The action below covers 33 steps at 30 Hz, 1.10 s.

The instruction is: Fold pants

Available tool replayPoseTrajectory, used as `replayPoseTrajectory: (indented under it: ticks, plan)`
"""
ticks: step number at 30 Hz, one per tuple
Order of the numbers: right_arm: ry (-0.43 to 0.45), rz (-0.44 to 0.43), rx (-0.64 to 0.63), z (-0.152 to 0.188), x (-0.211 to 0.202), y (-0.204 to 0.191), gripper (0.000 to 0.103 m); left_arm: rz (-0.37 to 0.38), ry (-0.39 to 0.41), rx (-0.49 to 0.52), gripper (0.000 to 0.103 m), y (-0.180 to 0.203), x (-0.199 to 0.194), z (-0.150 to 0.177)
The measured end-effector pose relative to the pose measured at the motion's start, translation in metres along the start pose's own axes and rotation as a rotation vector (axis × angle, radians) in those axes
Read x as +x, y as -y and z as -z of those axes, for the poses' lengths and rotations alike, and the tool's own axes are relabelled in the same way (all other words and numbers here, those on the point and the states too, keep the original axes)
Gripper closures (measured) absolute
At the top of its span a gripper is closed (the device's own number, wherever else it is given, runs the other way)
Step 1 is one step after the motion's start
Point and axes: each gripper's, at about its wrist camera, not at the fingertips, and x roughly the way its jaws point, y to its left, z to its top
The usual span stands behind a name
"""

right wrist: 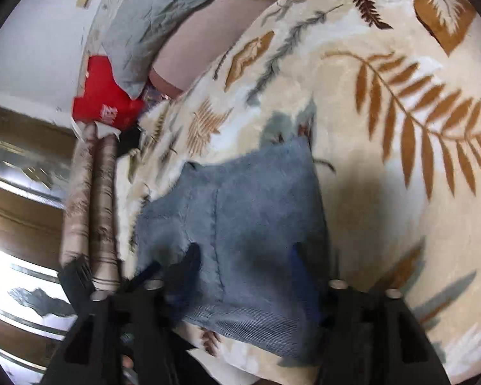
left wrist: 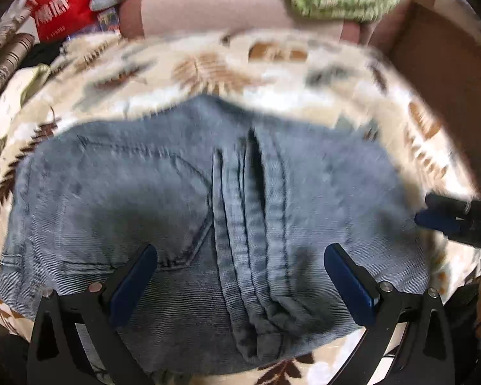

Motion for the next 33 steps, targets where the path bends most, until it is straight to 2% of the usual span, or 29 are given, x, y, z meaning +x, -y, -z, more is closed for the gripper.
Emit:
replayPoseTrajectory:
  ticks: [1, 2, 3, 4, 7, 10, 13, 15, 18, 20, 21, 22, 24, 25, 28, 30, 31, 33]
  plan:
    - [-0.042, 0.05, -0.005, 0.005, 0.015, 0.007, 0.034, -0.022, -0.04, 0.029, 0.0, 0.004, 0.013, 0.002]
    - [-0.04, 0.046, -0.008, 0.01, 0.026, 0.016, 0.034, -0.059, -0.017, 0.079, 0.0, 0.01, 0.014, 0.004]
    - [-0.025, 0.038, -0.004, 0.011, 0.021, 0.019, 0.034, -0.062, 0.001, 0.097, 0.0, 0.012, 0.007, 0.005]
    - [-0.019, 0.041, 0.011, 0.01, 0.013, 0.012, 0.034, -0.031, 0.008, 0.087, 0.0, 0.01, -0.001, 0.005]
    - [0.012, 0.05, -0.042, 0.011, -0.01, -0.007, 0.034, 0.032, 0.075, 0.007, 0.0, -0.007, -0.026, 0.002]
    - [-0.002, 0.019, -0.127, 0.028, -0.015, -0.036, 0.034, 0.033, 0.147, -0.11, 0.0, -0.044, -0.055, 0.001]
    - [-0.039, 0.056, -0.321, 0.056, 0.001, -0.079, 0.034, 0.026, 0.178, -0.247, 0.0, -0.085, -0.07, 0.006]
    - [-0.056, 0.085, -0.416, 0.07, 0.009, -0.096, 0.035, 0.019, 0.181, -0.295, 0.0, -0.104, -0.073, 0.009]
    - [-0.071, 0.123, -0.563, 0.084, 0.033, -0.129, 0.044, 0.016, 0.173, -0.337, 0.0, -0.125, -0.074, 0.019]
    - [-0.073, 0.16, -0.624, 0.089, 0.044, -0.136, 0.049, 0.019, 0.167, -0.343, 0.0, -0.129, -0.073, 0.024]
    - [-0.077, 0.182, -0.641, 0.088, 0.053, -0.135, 0.056, 0.025, 0.164, -0.342, 0.0, -0.13, -0.073, 0.028]
    - [-0.094, 0.197, -0.64, 0.087, 0.062, -0.132, 0.072, 0.029, 0.16, -0.343, 0.0, -0.131, -0.073, 0.03]
    - [-0.146, 0.134, -0.558, 0.079, 0.071, -0.116, 0.087, 0.034, 0.152, -0.338, 0.0, -0.13, -0.071, 0.032]
    - [-0.137, 0.103, -0.527, 0.075, 0.066, -0.113, 0.089, 0.035, 0.156, -0.332, 0.0, -0.13, -0.072, 0.033]
    - [-0.082, 0.003, -0.48, 0.068, 0.042, -0.115, 0.089, 0.026, 0.164, -0.333, 0.0, -0.134, -0.075, 0.035]
    - [-0.054, -0.046, -0.504, 0.071, 0.033, -0.123, 0.089, 0.036, 0.166, -0.341, 0.0, -0.133, -0.076, 0.033]
    - [-0.082, -0.075, -0.532, 0.077, 0.037, -0.124, 0.089, 0.038, 0.167, -0.336, 0.0, -0.131, -0.077, 0.031]
    - [-0.144, -0.027, -0.554, 0.089, 0.06, -0.117, 0.086, 0.041, 0.171, -0.31, 0.0, -0.121, -0.078, 0.025]
